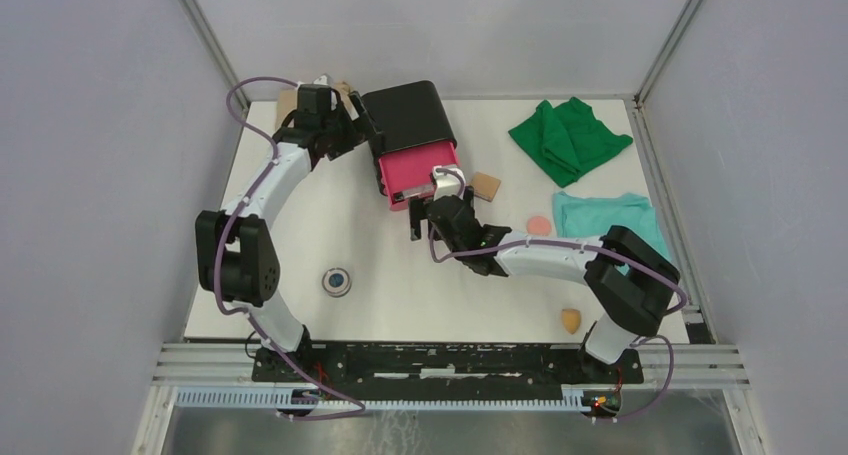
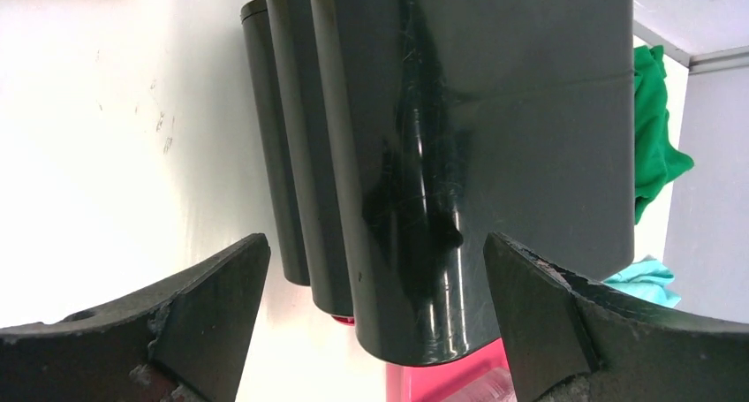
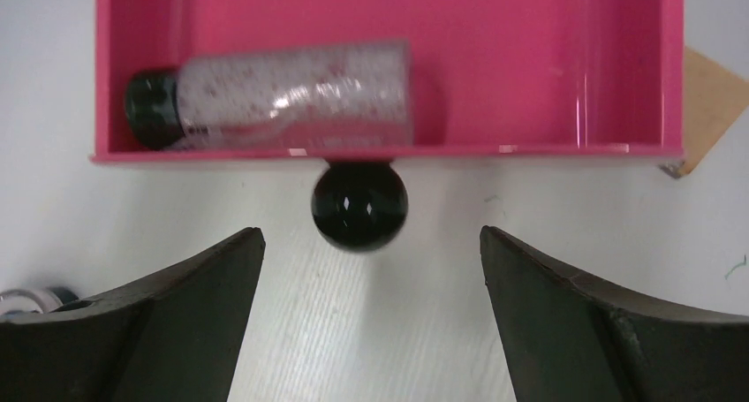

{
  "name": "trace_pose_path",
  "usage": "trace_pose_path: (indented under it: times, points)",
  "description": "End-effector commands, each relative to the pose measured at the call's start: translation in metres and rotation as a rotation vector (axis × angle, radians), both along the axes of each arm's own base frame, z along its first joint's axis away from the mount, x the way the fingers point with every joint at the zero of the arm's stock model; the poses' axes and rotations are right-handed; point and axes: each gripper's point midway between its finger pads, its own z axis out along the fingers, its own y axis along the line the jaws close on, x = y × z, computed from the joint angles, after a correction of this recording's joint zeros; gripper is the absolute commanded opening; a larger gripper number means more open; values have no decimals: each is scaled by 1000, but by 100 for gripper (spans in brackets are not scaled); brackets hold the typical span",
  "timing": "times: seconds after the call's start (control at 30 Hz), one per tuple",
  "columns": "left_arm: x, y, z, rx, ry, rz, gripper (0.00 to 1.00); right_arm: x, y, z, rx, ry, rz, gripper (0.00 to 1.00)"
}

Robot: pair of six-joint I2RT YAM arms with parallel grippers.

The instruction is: Organize the makeup

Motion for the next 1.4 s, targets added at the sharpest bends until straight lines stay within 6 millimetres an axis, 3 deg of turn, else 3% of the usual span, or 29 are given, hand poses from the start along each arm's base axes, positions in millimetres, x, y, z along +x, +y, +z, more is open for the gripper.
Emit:
trace_pose_path:
  times: [0.0, 0.17, 0.47, 0.73, 0.87, 0.97, 1.07, 1.13, 1.27, 1.37]
  points:
    - [13, -10, 22, -38, -59, -34, 98, 32, 23, 57, 74, -173, -33, 99]
    - [11, -14, 16, -54, -39, -56, 98, 50, 37, 71, 81, -206, -9, 99]
    - [8, -14, 20, -35, -41, -73, 98, 80, 40, 85, 127, -210, -7, 100]
    - [5, -17, 42, -54, -88, -91, 98, 120, 54, 89, 154, -193, -2, 100]
    - [0, -16, 61, -64, -127, -88, 98, 129, 61, 93, 169, -200, 6, 100]
    - [-6, -16, 80, -67, -163, -94, 98, 125, 62, 97, 176, -186, 28, 100]
    - [-15, -10, 93, -49, -197, -77, 98, 107, 56, 101, 179, -145, 66, 100]
    - [-23, -3, 96, -31, -209, -54, 99, 91, 43, 89, 177, -113, 72, 100]
    - [-50, 11, 86, 3, -202, -19, 98, 68, 22, 68, 134, -76, 91, 99]
    - [-72, 25, 65, 38, -178, 32, 98, 66, 13, 53, 71, -35, 73, 99]
